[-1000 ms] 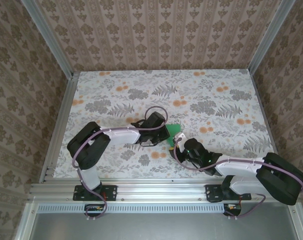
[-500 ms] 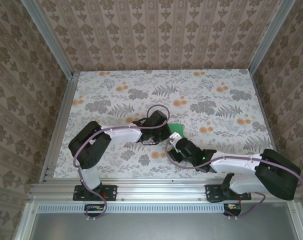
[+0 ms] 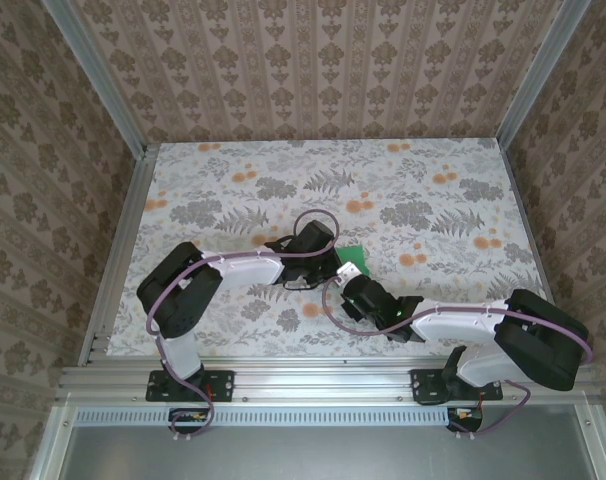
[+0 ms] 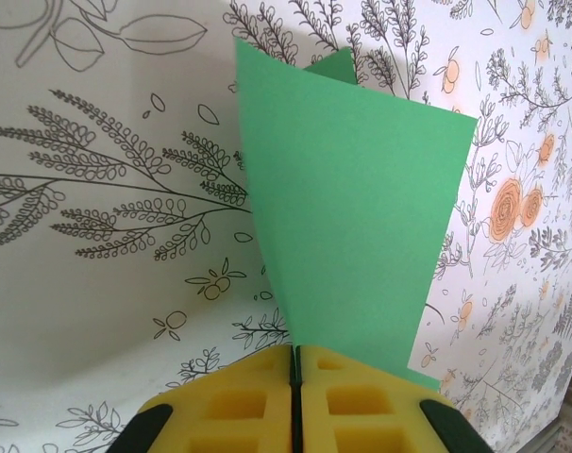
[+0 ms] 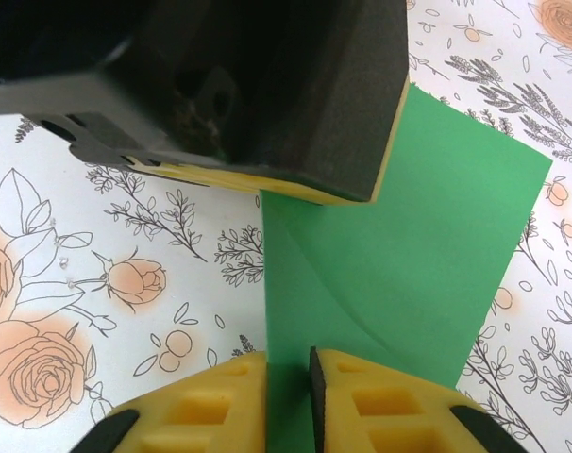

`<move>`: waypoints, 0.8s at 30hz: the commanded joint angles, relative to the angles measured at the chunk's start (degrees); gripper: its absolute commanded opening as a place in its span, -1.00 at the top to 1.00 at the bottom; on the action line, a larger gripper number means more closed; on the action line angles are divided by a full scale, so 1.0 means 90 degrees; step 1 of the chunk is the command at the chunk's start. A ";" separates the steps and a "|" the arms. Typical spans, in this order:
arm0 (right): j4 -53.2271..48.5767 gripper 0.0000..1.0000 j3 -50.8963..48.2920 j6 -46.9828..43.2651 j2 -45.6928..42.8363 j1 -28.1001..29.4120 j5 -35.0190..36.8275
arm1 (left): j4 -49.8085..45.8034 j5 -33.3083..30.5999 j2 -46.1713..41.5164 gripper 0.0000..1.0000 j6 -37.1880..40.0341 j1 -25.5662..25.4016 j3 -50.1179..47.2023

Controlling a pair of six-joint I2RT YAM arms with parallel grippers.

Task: Fold a paper plane with a square sheet of paper (pick it up from the middle)

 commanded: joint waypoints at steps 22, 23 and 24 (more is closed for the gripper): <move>0.1445 0.91 -0.0246 0.0988 0.0160 -0.0080 -0.0917 | -0.1543 -0.1778 -0.2828 -0.31 0.0277 0.0319 -0.1237; 0.1479 0.91 -0.0276 0.1030 0.0168 -0.0126 -0.0939 | -0.1556 -0.1804 -0.2915 -0.31 0.0289 0.0332 -0.1281; 0.1526 0.91 -0.0330 0.1070 0.0186 -0.0175 -0.1015 | -0.1570 -0.1813 -0.2973 -0.31 0.0285 0.0349 -0.1340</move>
